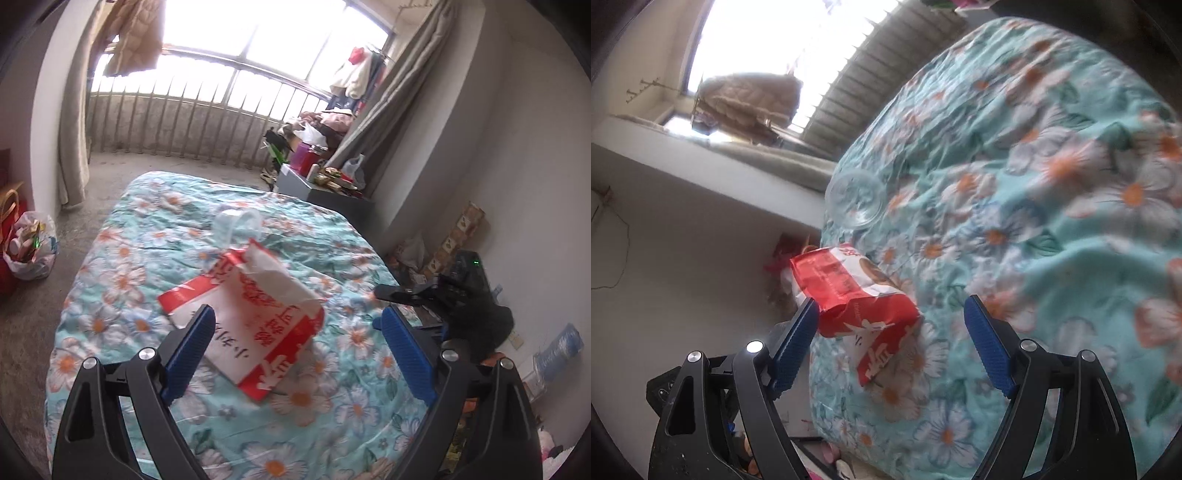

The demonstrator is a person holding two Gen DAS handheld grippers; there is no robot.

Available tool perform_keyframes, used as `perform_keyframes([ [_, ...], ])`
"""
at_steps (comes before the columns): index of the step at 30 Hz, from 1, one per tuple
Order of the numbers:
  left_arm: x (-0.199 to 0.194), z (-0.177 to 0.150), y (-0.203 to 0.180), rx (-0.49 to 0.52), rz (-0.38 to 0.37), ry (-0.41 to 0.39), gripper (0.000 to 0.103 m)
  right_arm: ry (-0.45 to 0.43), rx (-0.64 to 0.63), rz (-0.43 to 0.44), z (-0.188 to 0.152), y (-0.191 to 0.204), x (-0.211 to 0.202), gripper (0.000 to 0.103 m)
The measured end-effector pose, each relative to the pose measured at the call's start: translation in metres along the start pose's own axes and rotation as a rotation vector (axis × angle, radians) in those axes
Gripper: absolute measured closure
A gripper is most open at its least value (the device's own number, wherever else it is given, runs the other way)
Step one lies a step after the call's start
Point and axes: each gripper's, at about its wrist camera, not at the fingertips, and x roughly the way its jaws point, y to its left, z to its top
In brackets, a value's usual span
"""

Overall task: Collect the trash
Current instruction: 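Grasp the red-white bread bag with the right gripper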

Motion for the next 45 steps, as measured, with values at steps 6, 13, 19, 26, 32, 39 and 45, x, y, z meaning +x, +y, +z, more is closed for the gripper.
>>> perform_keyframes([
  [6, -0.014, -0.002, 0.035, -0.053, 0.037, -0.016, 0.014, 0.155, -0.068, -0.076, 0.011, 0.018, 0.074, 0.026],
  [13, -0.018, -0.006, 0.067, -0.113, 0.07, -0.019, 0.014, 0.254, -0.299, -0.227, -0.009, 0.049, 0.113, 0.024],
  [19, -0.012, -0.007, 0.076, -0.139, 0.06, -0.009, 0.014, 0.314, -0.507, -0.341, -0.031, 0.067, 0.122, 0.023],
  [26, -0.002, -0.007, 0.076, -0.138, 0.047, 0.006, 0.014, 0.313, -0.445, -0.305, -0.032, 0.064, 0.115, 0.044],
  [32, 0.027, -0.011, 0.062, -0.118, 0.035, 0.065, 0.014, 0.276, -0.42, -0.309, -0.051, 0.062, 0.096, 0.054],
  [39, 0.079, -0.027, 0.022, 0.004, 0.029, 0.18, 0.014, 0.216, -0.311, -0.332, -0.075, 0.031, 0.036, 0.054],
  [45, 0.114, -0.056, -0.024, 0.14, -0.015, 0.284, 0.014, 0.165, -0.165, -0.348, -0.102, -0.007, -0.021, 0.054],
])
